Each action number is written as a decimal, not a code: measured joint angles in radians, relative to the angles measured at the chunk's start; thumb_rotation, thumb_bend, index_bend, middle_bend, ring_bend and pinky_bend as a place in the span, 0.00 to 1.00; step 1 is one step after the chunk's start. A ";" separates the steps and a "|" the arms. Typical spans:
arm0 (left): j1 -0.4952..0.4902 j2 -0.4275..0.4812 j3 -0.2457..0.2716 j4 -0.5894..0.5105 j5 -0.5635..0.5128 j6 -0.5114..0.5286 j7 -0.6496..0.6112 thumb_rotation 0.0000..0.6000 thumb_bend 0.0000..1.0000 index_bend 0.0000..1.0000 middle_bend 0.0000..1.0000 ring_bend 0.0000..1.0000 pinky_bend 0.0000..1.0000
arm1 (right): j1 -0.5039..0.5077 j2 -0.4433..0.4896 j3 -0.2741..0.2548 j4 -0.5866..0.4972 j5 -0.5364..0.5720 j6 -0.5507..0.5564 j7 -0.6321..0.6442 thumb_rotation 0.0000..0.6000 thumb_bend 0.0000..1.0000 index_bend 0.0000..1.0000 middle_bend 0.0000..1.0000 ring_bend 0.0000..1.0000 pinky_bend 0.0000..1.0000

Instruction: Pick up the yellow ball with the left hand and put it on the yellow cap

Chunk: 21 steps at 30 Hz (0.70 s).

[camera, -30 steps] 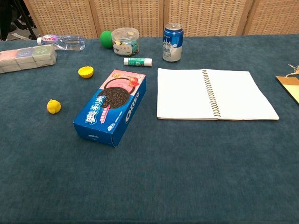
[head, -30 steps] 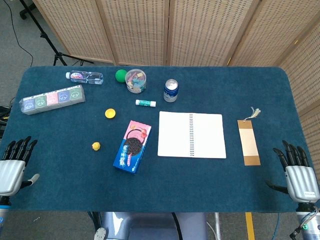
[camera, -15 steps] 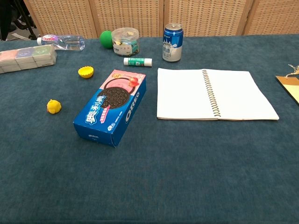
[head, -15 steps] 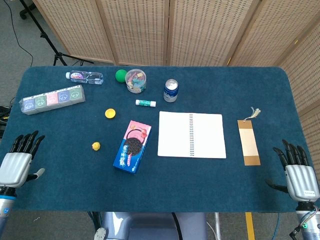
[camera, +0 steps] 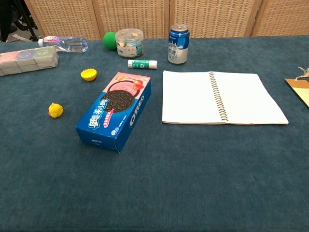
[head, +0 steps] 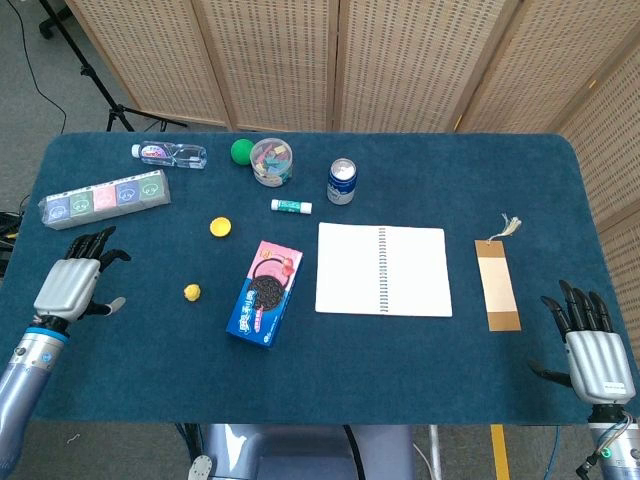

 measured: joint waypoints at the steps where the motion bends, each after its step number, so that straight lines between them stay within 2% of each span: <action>1: -0.011 -0.003 -0.004 -0.003 -0.015 -0.011 0.007 1.00 0.24 0.37 0.00 0.00 0.02 | 0.000 0.000 0.000 0.000 0.000 0.000 0.000 1.00 0.00 0.15 0.00 0.00 0.00; 9: -0.095 -0.046 -0.010 -0.031 -0.140 -0.091 0.111 1.00 0.24 0.41 0.00 0.00 0.02 | 0.000 0.001 -0.001 0.003 -0.002 0.000 0.010 1.00 0.00 0.15 0.00 0.00 0.00; 13: -0.129 -0.078 -0.002 -0.031 -0.194 -0.098 0.187 1.00 0.24 0.45 0.00 0.00 0.02 | -0.001 0.004 -0.001 0.005 -0.003 0.001 0.019 1.00 0.00 0.15 0.00 0.00 0.00; 21: -0.206 -0.143 0.011 -0.021 -0.335 -0.083 0.342 1.00 0.24 0.48 0.00 0.00 0.02 | 0.000 0.006 -0.001 0.008 -0.006 0.002 0.032 1.00 0.00 0.15 0.00 0.00 0.00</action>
